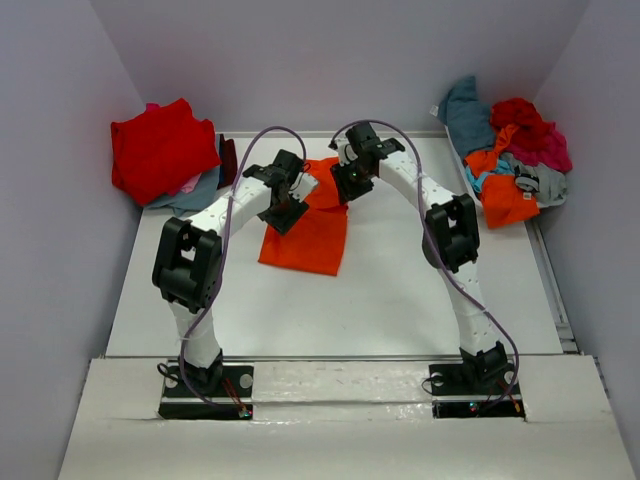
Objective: Fold and stack the t-shirts
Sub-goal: Fold the tshirt
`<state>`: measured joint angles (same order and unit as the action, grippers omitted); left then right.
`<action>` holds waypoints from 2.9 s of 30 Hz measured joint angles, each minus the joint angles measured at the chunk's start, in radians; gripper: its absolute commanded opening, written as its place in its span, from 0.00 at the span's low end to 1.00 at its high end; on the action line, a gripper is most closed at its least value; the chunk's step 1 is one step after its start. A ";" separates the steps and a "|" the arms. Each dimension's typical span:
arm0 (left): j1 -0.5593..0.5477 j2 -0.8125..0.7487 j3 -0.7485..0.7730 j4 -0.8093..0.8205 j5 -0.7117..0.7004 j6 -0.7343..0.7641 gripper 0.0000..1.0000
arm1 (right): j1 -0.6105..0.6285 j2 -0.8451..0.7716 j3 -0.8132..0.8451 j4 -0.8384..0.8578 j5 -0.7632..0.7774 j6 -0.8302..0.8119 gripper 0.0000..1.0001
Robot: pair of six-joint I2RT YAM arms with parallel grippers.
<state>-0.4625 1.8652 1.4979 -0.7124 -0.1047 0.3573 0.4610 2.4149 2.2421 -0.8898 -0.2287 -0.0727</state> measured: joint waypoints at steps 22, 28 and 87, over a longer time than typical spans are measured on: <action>0.000 0.002 0.000 0.000 0.018 0.000 0.69 | 0.000 0.082 0.061 -0.006 0.000 0.010 0.47; 0.000 0.006 0.000 -0.002 0.019 0.000 0.69 | 0.000 0.082 0.016 0.009 -0.002 0.008 0.47; 0.181 -0.023 -0.245 0.061 0.397 0.088 0.70 | 0.021 -0.176 -0.436 -0.230 -0.443 -0.055 0.49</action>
<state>-0.2813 1.8427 1.2533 -0.6518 0.2920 0.4450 0.4824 2.2387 1.8061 -1.1194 -0.6716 -0.1280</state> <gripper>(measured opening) 0.695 0.490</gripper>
